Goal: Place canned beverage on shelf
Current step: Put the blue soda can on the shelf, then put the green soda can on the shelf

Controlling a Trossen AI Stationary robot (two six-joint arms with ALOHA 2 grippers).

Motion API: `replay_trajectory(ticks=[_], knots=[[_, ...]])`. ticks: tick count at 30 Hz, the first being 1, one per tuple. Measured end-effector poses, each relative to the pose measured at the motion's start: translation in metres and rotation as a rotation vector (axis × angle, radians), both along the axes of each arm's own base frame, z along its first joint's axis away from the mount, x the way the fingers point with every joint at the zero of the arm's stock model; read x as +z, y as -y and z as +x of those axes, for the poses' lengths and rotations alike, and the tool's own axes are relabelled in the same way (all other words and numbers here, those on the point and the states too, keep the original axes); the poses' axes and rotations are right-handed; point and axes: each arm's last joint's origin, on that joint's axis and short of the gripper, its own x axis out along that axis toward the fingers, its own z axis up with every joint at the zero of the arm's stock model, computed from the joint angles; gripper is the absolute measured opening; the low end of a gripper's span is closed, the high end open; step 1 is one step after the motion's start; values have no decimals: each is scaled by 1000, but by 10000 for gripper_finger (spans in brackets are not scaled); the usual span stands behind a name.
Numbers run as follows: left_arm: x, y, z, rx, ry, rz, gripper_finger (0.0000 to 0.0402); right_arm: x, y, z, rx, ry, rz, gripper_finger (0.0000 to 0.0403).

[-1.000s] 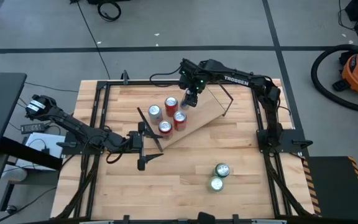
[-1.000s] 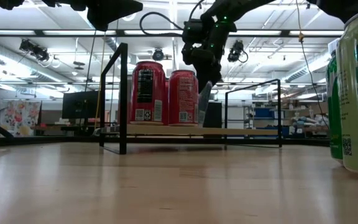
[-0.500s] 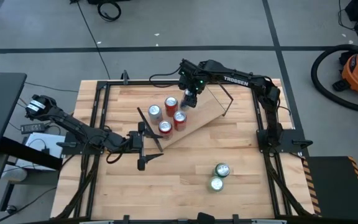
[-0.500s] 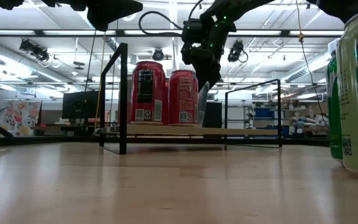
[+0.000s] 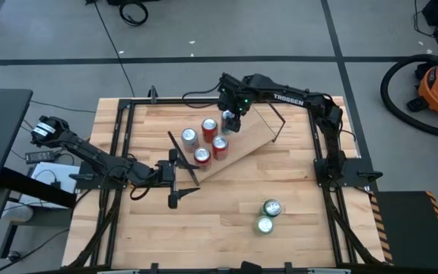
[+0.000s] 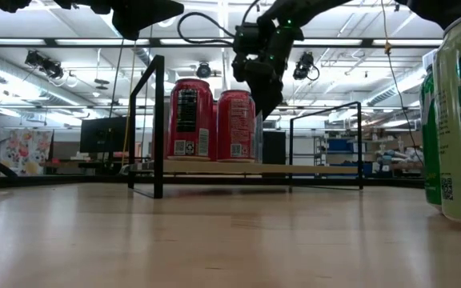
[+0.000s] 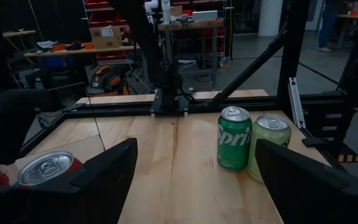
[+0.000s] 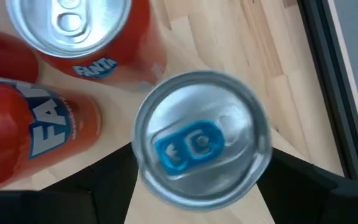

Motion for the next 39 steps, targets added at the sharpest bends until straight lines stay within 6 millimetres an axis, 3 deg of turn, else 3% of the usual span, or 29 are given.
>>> replay_trajectory(ticks=[7,14,20,24,32,39], knots=[[0,0,0,0,0,0,336,-1,-6,-1,10,-41,8,310],[0,0,0,0,0,-1,336,11,-13,-8,3,-106,29,310],[-1,1,0,-2,-8,-9,336,18,-33,-16,-19,-206,70,310],[-2,3,-1,-11,-14,-16,336,25,-66,-16,23,-259,56,309],[-3,7,-3,-28,-28,-37,336,43,-169,-26,233,-144,-39,309],[-3,7,-3,-25,-21,-69,336,31,-245,-57,381,-65,-53,309]])
